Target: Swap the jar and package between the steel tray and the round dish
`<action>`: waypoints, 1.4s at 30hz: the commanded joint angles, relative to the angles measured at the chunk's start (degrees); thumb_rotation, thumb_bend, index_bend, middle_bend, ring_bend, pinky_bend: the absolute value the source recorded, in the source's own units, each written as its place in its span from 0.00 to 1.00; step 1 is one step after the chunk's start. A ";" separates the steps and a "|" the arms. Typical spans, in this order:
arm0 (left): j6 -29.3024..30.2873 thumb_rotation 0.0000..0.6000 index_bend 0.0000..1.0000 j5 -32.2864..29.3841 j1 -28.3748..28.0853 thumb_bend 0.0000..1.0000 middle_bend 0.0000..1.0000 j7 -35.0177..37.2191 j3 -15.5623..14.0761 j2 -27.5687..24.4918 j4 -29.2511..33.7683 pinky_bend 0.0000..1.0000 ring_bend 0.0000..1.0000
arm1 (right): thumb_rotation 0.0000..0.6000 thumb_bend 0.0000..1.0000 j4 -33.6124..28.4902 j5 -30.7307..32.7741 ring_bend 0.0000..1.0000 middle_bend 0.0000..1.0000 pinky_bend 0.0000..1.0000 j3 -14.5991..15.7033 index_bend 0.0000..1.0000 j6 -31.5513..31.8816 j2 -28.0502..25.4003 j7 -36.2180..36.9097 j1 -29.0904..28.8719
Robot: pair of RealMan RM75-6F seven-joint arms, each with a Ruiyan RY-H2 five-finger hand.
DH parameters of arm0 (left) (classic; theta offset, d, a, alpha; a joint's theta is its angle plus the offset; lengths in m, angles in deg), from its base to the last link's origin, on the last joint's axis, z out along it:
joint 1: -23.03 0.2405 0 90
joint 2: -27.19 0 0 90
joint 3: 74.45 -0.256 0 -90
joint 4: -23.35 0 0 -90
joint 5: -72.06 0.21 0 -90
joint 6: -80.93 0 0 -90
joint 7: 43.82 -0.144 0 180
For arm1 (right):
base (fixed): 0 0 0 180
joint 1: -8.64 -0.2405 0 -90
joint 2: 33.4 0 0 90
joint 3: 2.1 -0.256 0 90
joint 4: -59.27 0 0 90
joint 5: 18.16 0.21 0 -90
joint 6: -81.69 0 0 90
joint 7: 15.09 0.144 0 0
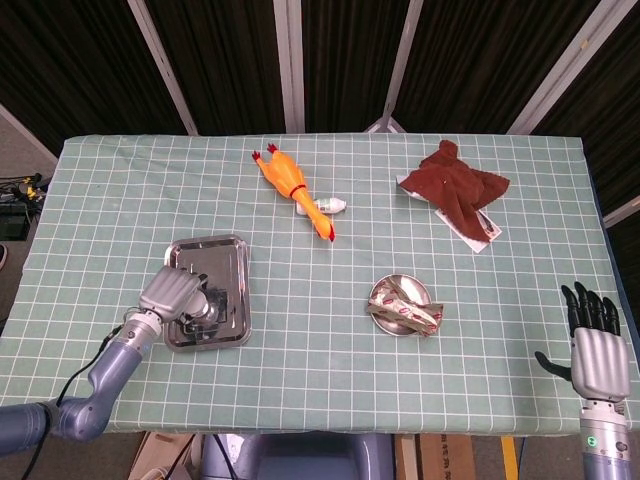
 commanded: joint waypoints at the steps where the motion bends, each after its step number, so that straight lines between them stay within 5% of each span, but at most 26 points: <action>1: 0.32 1.00 0.37 0.71 0.32 0.48 0.52 1.41 0.50 -0.35 0.43 0.50 0.40 | 1.00 0.09 -0.03 0.00 0.00 0.03 0.00 -0.05 0.03 0.15 0.04 0.01 0.05; 8: 2.57 1.00 0.40 4.78 -0.48 0.48 0.53 5.97 4.93 -0.87 3.85 0.50 0.40 | 1.00 0.09 0.30 0.31 0.00 0.03 0.00 -0.14 0.03 0.00 0.27 -0.20 -0.02; 16: 2.77 1.00 0.40 -1.89 -7.29 0.48 0.52 -0.39 11.37 7.39 1.17 0.50 0.40 | 1.00 0.09 2.02 1.23 0.00 0.03 0.00 -0.52 0.03 0.00 1.23 -1.62 -0.18; 36: -6.72 1.00 0.39 -12.09 -22.55 0.46 0.50 -4.72 16.57 31.46 -28.47 0.49 0.39 | 1.00 0.09 6.10 5.23 0.00 0.03 0.00 -2.80 0.03 -1.17 3.06 -2.74 -1.09; 42: -6.73 1.00 0.36 -14.16 -24.17 0.39 0.36 -6.99 16.79 33.76 -31.42 0.41 0.26 | 1.00 0.09 6.27 5.16 0.00 0.03 0.00 -2.23 0.03 -2.42 2.21 -2.79 -1.29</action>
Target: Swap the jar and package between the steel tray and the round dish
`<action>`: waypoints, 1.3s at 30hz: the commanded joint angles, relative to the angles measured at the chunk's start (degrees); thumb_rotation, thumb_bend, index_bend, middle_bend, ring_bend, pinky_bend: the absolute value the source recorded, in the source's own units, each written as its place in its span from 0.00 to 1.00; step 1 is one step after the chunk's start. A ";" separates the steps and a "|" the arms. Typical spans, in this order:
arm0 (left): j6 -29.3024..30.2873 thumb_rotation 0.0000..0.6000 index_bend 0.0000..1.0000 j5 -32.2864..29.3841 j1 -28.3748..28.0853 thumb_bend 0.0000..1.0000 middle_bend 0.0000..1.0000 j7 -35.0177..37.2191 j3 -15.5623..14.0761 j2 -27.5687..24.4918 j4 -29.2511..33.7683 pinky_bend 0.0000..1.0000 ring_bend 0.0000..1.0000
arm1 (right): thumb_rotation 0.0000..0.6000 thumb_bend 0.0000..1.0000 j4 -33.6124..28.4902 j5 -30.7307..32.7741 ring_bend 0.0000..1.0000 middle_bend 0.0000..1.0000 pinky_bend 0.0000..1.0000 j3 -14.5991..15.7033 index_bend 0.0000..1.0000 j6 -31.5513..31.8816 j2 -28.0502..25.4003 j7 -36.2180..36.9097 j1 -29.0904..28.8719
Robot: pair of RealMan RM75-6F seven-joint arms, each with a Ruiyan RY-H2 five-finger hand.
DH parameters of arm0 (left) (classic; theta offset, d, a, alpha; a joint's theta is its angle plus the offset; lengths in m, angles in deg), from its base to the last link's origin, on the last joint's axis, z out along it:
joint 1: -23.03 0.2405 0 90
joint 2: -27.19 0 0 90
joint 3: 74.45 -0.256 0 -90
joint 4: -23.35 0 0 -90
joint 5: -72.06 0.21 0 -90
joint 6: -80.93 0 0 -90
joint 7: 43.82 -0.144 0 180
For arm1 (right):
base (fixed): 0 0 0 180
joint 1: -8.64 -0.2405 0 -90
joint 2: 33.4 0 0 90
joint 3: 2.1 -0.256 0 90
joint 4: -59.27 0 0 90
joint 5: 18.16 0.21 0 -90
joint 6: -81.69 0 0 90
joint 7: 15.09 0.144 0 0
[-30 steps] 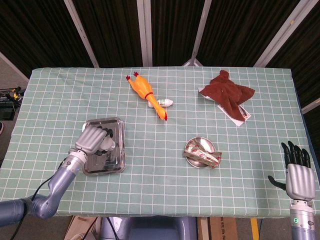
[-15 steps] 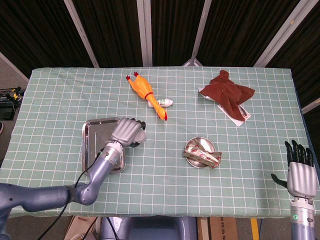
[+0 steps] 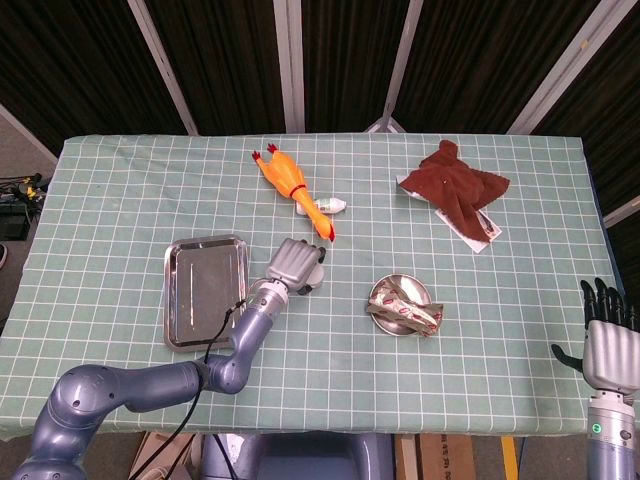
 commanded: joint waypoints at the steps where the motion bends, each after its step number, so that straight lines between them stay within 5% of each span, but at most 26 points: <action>1: 0.43 1.00 0.35 -1.44 -0.76 0.37 0.33 -1.28 0.49 0.95 -0.80 0.38 0.22 | 1.00 0.09 -0.04 0.00 0.00 0.03 0.00 0.31 0.03 -0.57 -0.34 -0.11 -0.10; 5: 1.04 1.00 0.32 -2.63 -0.85 0.27 0.21 -1.83 1.18 0.55 0.78 0.29 0.10 | 1.00 0.09 -0.49 -0.18 0.00 0.03 0.00 0.58 0.03 -0.67 -0.72 -0.17 -0.04; 9: 2.39 1.00 0.32 -1.46 -0.15 0.23 0.19 -0.42 2.06 -1.94 5.48 0.28 0.09 | 1.00 0.09 -1.65 -0.80 0.00 0.03 0.00 0.94 0.05 -0.80 -1.41 0.67 0.07; 20: 7.64 1.00 0.24 -1.27 6.89 0.19 0.17 2.41 3.85 -21.72 27.90 0.24 0.06 | 1.00 0.09 -7.68 -3.52 0.05 0.06 0.00 3.08 0.11 -6.82 -1.64 3.71 -2.62; 27: 9.01 1.00 0.22 4.71 14.52 0.15 0.14 10.22 2.61 -35.28 40.14 0.22 0.04 | 1.00 0.09 -17.65 -0.16 0.07 0.08 0.00 2.07 0.12 -14.19 -0.25 -5.11 -8.58; 39: 9.30 1.00 0.21 13.67 20.94 0.10 0.10 20.35 -1.25 -42.65 40.25 0.19 0.02 | 1.00 0.09 -24.54 16.87 0.12 0.10 0.00 -4.14 0.16 -15.30 9.84 -22.79 -18.77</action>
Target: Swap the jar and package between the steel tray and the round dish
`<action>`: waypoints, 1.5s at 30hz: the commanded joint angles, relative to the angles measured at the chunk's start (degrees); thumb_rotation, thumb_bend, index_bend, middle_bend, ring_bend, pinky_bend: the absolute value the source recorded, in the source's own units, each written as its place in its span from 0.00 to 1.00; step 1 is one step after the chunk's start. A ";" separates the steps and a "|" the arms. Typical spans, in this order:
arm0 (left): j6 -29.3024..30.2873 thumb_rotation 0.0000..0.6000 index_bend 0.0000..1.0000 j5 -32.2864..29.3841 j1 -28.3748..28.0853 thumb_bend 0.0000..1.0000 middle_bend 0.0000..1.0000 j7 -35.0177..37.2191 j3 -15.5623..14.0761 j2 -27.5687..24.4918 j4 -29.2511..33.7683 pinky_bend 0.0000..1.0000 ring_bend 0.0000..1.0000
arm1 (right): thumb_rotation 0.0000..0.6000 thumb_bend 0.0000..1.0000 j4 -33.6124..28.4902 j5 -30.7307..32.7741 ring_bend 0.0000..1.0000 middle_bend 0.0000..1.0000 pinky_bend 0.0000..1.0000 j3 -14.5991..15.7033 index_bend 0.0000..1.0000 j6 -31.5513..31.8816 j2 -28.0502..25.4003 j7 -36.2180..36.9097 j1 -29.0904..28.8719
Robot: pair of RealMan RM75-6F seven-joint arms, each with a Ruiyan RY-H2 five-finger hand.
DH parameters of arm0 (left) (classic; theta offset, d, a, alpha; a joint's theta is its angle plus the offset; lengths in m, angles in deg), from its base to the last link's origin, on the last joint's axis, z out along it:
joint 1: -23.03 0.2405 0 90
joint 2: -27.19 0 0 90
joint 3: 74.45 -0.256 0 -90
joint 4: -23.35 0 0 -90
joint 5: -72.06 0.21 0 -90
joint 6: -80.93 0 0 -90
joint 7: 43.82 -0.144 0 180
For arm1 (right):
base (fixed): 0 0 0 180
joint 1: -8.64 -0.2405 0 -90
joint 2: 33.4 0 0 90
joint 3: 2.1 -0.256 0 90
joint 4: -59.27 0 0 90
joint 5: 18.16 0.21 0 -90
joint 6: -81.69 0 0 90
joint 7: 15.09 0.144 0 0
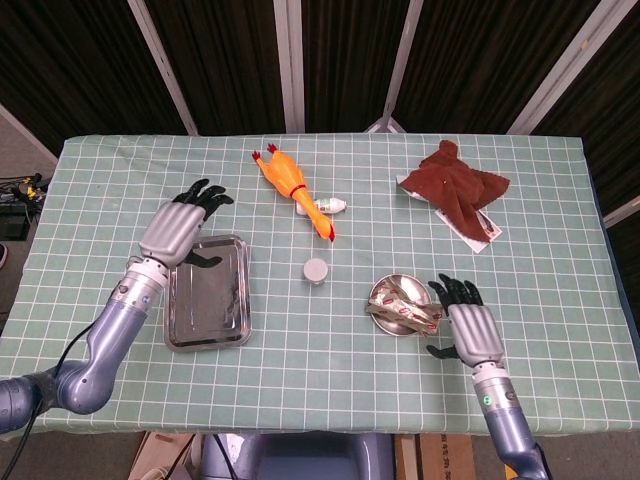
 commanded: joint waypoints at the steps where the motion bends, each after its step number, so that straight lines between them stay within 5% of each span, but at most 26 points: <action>1: -0.30 1.00 0.21 2.08 0.95 0.10 0.10 1.99 -1.28 -0.59 -1.05 0.19 0.02 | 1.00 0.09 -0.69 6.79 0.13 0.11 0.00 -3.04 0.16 0.42 5.15 -6.09 -4.77; 10: -0.42 1.00 0.21 4.95 1.93 0.10 0.12 4.38 -3.35 0.13 -3.98 0.19 0.02 | 1.00 0.09 6.79 13.58 0.22 0.20 0.00 -5.23 0.22 2.73 12.12 -11.71 -10.68; 28: 1.27 1.00 0.21 7.20 2.69 0.11 0.15 4.98 -3.91 -0.07 -4.32 0.26 0.07 | 1.00 0.09 10.43 17.42 0.34 0.31 0.00 -3.21 0.26 1.81 10.80 -9.30 -12.08; 36: 1.59 1.00 0.21 6.86 2.80 0.11 0.16 4.25 -4.13 0.02 -4.76 0.25 0.09 | 1.00 0.09 13.33 17.97 0.49 0.46 0.05 -2.60 0.40 1.37 12.21 -8.06 -12.98; 45: 5.46 1.00 0.23 6.16 4.85 0.11 0.12 -1.37 -5.66 -4.58 0.10 0.13 0.02 | 1.00 0.33 17.54 16.19 0.63 0.59 0.17 -1.92 0.56 0.27 13.77 -4.07 -12.98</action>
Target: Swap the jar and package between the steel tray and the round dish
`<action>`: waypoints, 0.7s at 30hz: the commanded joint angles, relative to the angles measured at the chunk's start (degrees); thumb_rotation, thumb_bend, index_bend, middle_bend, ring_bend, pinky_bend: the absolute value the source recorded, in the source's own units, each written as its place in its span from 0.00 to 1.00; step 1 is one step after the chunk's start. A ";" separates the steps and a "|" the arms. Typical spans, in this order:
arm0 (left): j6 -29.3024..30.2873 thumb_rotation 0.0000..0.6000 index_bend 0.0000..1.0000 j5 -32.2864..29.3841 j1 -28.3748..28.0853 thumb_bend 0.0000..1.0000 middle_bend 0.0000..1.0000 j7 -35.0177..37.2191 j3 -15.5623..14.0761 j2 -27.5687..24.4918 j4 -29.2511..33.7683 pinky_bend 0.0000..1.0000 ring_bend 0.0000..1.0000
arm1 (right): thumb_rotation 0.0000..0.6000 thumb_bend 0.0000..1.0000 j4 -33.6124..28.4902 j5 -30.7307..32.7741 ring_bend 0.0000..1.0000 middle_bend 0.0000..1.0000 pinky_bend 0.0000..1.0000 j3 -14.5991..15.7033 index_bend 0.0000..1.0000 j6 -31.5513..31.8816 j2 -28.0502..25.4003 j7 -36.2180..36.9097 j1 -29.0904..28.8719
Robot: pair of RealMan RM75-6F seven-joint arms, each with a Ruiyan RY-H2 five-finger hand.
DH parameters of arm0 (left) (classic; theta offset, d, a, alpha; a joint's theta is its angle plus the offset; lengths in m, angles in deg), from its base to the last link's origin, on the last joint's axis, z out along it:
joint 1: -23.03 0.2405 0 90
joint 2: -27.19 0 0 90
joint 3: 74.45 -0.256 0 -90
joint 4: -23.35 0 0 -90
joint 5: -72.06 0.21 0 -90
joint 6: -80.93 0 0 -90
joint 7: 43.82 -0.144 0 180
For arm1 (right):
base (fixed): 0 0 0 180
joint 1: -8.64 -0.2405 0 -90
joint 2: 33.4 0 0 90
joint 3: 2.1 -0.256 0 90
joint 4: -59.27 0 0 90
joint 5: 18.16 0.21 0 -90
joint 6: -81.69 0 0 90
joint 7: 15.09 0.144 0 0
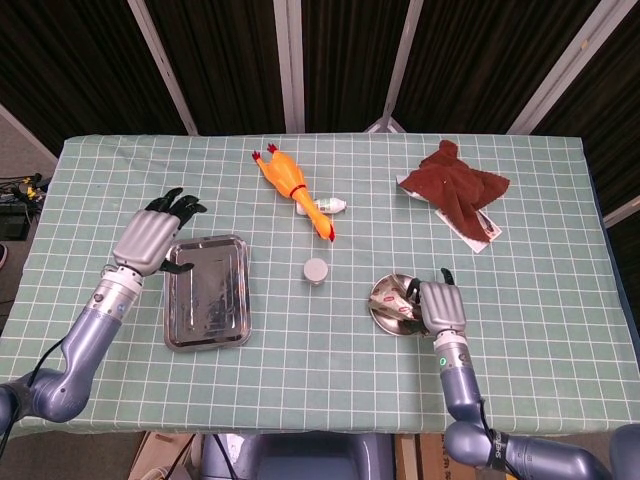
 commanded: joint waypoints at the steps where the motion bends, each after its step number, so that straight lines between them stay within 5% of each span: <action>1: 4.57 1.00 0.23 0.87 1.87 0.11 0.12 -3.09 -0.78 -2.22 2.79 0.13 0.01 | 1.00 0.37 1.15 -1.56 0.65 0.61 0.19 0.24 0.58 -0.44 0.39 1.70 -0.01; 9: 14.53 1.00 0.22 3.97 7.75 0.11 0.12 -9.78 -4.05 -5.49 6.35 0.12 0.01 | 1.00 0.48 2.24 -6.69 0.70 0.66 0.24 1.10 0.66 -1.89 0.34 7.10 0.28; 21: 13.97 1.00 0.22 6.08 12.01 0.11 0.11 -5.63 -6.05 -8.89 4.09 0.11 0.01 | 1.00 0.48 -6.10 -12.28 0.70 0.66 0.24 0.87 0.67 -1.34 0.39 8.38 -1.13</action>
